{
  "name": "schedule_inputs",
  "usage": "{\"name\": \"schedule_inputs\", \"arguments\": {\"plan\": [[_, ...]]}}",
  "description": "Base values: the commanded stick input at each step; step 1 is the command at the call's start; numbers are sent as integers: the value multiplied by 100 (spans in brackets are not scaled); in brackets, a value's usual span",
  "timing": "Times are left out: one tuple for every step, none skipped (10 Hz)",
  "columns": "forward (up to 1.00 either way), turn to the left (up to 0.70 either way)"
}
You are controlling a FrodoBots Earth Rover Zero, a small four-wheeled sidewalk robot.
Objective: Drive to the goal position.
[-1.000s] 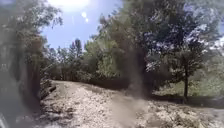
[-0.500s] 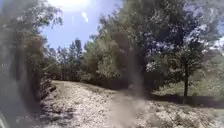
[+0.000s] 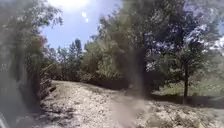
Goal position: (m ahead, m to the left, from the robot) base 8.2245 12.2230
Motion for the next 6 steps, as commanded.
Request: {"name": "schedule_inputs", "arguments": {"plan": [[4, 4], [4, 4], [4, 4], [4, 4], [4, 4], [4, 4]]}}
